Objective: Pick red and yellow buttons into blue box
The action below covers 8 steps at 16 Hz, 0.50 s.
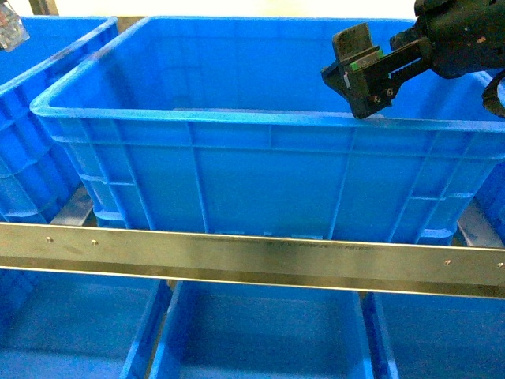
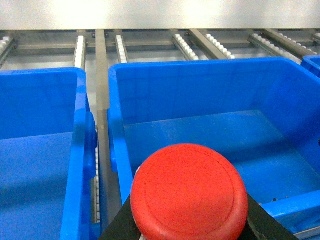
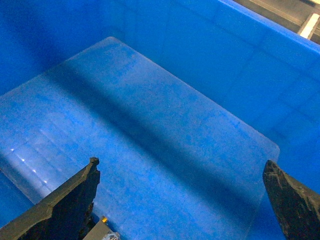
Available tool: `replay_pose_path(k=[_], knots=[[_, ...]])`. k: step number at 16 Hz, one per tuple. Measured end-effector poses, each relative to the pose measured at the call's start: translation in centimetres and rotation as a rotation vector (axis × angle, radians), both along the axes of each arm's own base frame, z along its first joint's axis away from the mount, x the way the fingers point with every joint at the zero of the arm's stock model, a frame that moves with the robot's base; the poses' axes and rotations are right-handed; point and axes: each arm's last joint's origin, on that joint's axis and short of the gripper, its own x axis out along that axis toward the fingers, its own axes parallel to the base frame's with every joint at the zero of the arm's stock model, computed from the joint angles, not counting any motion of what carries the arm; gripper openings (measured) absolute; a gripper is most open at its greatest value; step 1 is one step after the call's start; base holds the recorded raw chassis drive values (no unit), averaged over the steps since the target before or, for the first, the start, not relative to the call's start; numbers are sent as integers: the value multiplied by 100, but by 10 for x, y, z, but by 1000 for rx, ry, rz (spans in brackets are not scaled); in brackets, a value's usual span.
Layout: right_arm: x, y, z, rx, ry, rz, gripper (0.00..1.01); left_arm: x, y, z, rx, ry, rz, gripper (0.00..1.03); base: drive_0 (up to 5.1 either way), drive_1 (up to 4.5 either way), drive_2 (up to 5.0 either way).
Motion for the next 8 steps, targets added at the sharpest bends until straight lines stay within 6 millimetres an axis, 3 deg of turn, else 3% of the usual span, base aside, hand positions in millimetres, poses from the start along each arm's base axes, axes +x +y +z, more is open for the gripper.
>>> replay_pose_path(k=[3,8], knots=[[0,0,0,0,-1,1,98,31,-6,11,-8,-24,-32,24,0,0,0],[0,0,0,0,-1,1,98,80,-28,-5,-19,16,-163,24,0,0,0]])
